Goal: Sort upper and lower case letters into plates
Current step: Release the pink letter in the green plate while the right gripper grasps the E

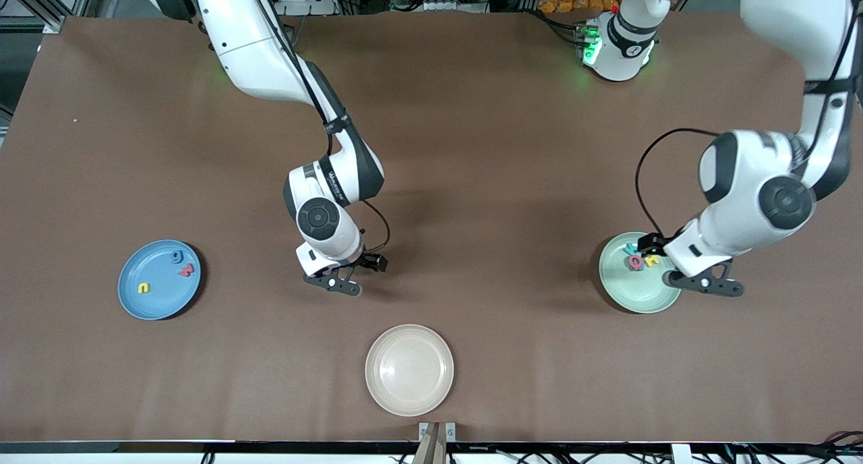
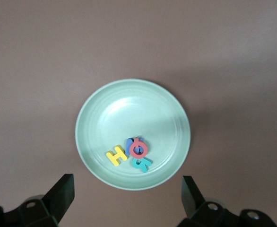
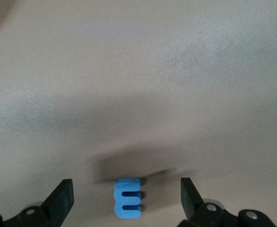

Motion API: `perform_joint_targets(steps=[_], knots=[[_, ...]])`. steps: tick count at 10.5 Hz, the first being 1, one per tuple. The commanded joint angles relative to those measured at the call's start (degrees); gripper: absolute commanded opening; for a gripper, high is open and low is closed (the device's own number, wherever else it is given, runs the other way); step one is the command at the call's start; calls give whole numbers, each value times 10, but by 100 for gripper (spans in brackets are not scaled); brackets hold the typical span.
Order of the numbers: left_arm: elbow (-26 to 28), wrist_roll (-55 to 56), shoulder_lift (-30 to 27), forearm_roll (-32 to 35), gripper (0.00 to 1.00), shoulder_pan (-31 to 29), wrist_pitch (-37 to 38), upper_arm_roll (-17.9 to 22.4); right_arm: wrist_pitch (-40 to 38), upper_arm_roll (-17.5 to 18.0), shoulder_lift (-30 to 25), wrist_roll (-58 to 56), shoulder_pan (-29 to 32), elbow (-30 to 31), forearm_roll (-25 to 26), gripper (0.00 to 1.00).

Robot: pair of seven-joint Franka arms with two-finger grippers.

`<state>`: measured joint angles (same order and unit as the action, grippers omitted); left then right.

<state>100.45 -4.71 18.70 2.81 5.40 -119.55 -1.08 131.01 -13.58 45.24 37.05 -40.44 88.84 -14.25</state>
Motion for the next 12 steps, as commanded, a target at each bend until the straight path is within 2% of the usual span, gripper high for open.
perform_joint_targets(steps=[1,2,4,5,7,9,10,11,12], knots=[[-14,1,-60,1,100,22,56,5,10,-6,3,19,-13,12,-6,100],[-37,17,-66,-1,100,35,100,15,11,-6,6,20,-13,12,-6,100],[-123,52,-57,-3,100,43,228,12,19,-6,10,22,-16,12,-6,100],[-150,83,-57,-3,100,46,263,7,19,-6,10,32,-17,12,-6,100],[-155,98,-77,-3,100,27,267,-23,20,-6,12,35,-18,12,-6,100],[-151,85,-106,-3,100,-42,268,-66,20,-6,12,43,-21,12,-6,100],[-144,79,-117,-3,100,-47,270,-66,22,-6,12,43,-22,12,-6,100],[-134,73,-125,-1,100,-49,270,-65,36,-6,12,43,-27,16,-4,9],[-127,73,-130,1,100,-57,270,-65,49,-6,12,43,-29,19,-5,0]])
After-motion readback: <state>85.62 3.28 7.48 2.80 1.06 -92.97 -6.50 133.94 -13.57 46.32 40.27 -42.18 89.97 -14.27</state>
